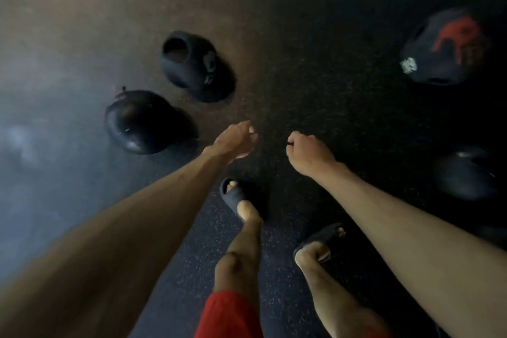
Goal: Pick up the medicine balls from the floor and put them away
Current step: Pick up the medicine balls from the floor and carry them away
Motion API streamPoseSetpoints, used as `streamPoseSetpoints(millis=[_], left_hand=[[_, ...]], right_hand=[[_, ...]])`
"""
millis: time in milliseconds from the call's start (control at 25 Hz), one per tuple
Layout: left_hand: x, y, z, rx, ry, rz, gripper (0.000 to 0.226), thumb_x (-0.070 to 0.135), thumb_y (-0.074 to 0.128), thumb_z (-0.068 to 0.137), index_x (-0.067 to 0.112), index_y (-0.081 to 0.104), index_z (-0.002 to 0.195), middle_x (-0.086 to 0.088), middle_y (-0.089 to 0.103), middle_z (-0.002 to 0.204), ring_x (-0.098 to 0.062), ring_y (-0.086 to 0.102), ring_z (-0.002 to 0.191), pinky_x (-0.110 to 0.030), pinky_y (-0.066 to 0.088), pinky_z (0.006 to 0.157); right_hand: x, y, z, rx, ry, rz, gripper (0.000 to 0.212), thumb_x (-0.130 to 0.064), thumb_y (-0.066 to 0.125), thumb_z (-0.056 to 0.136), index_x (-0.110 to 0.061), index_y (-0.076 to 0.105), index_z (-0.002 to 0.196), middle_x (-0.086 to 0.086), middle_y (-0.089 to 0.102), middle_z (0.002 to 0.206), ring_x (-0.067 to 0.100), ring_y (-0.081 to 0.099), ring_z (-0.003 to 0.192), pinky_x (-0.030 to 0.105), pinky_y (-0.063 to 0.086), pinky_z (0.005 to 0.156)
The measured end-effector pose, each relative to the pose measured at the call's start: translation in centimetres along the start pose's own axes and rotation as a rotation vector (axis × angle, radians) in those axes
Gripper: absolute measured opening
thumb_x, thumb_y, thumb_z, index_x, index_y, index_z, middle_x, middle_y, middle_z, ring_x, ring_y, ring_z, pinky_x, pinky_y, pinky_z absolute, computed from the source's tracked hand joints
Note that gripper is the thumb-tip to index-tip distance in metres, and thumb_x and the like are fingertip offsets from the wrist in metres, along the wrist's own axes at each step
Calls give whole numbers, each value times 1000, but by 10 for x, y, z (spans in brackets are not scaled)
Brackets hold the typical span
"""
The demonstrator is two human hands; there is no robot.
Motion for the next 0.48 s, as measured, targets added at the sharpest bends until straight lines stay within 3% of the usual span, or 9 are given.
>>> streamPoseSetpoints(millis=[160,280,480], left_hand=[[-150,-18,-25,5,-163,-104,33,25,46,102,7,61,126,-15,62,132,-36,58,123,-44,46,103],[-244,-28,-26,61,-246,-254,32,26,47,100,8,62,122,-15,66,122,-36,61,116,-44,50,99],[-404,-57,-43,71,-359,-421,35,25,46,101,6,60,126,-16,64,128,-36,60,120,-42,49,101]], right_hand=[[-131,71,29,-71,-150,-149,34,-29,42,104,-15,53,133,11,62,124,30,62,109,37,48,80],[-216,129,58,-88,-174,-271,33,-29,43,104,-15,53,133,12,63,124,29,62,111,35,45,77],[-355,235,93,-181,-252,-421,34,-28,43,103,-14,53,133,12,61,127,29,60,115,42,51,89]])
Point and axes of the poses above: each hand's wrist, its own z-axis towards the middle knuckle, its own y-axis out of the palm, x = y × z, the point moved 2 cm from there along z, towards the middle knuckle
